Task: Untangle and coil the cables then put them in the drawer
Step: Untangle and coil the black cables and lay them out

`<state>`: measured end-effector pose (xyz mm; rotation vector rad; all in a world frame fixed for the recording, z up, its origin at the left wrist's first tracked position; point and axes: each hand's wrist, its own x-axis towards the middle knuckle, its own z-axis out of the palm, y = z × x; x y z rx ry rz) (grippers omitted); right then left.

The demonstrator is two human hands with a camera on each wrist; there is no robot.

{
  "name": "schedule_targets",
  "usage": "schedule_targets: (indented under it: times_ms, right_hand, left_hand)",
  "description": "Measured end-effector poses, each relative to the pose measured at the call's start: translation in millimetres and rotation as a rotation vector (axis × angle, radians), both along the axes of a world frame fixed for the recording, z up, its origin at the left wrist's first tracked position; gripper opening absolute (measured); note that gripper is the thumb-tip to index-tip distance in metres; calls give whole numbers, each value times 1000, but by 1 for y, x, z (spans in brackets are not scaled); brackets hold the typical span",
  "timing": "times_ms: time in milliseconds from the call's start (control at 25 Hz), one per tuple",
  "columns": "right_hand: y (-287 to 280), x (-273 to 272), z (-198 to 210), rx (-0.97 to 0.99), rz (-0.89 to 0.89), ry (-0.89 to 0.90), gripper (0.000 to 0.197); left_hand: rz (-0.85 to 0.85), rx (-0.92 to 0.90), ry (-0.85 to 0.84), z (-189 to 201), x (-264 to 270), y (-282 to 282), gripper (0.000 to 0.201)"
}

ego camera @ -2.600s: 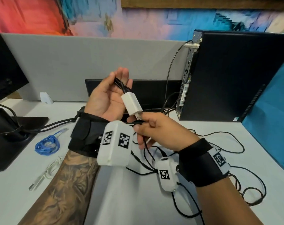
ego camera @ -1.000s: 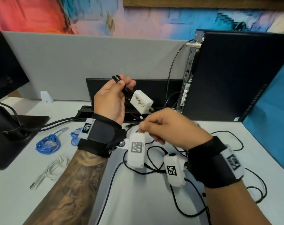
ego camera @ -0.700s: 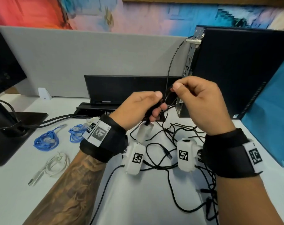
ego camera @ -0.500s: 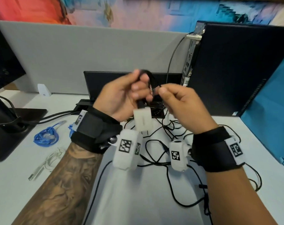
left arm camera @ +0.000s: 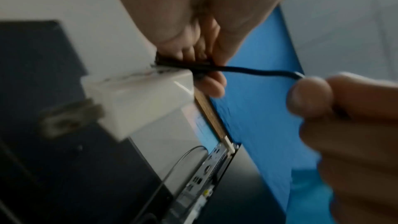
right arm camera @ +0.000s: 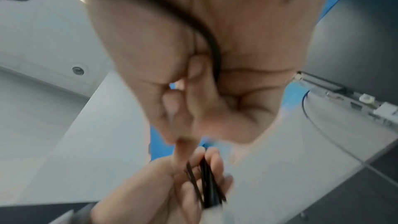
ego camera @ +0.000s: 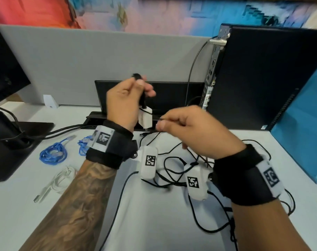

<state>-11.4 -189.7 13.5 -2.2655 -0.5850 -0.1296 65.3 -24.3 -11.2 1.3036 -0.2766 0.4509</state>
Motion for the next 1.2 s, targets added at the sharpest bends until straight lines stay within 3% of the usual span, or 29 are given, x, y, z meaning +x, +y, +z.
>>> schedule_targets:
  times_ms: [120, 200, 280, 440, 560, 640, 760, 880, 960, 1080, 1200]
  right_hand:
    - [-20, 5, 4, 218, -176, -200, 13]
    - [-28, 10, 1, 284, -262, -285, 10]
    - [-30, 17, -7, 310, -280, -322, 12]
    - [-14, 28, -28, 157, -179, -203, 23]
    - [4, 25, -36, -39, -75, -26, 25]
    - [15, 20, -36, -127, -7, 48, 32]
    - [15, 10, -23, -160, 34, 44, 34]
    - [0, 0, -1, -60, -40, -82, 20]
    - [-14, -3, 9, 88, -141, -234, 17]
    - [-29, 3, 9, 204, -284, -441, 15]
    - [-30, 14, 0, 318, -347, -436, 16]
  left_hand:
    - [-270, 431, 46, 4, -16, -9, 24]
    - [-528, 491, 134, 5, -23, -13, 30]
    - [-708, 326, 219, 8, -24, -11, 28]
    - [-948, -398, 346, 17, -13, 6, 26]
    - [-809, -777, 334, 16, 0, 15, 27]
    - [-585, -796, 262, 13, 7, 16, 27]
    - [-276, -600, 98, 4, 14, 15, 24]
    - [-48, -54, -15, -5, 14, 14, 26]
    - [-144, 225, 20, -4, 4, 7, 22]
    - [-449, 459, 111, 4, -19, -9, 40]
    - [-578, 362, 79, 13, -35, -23, 40]
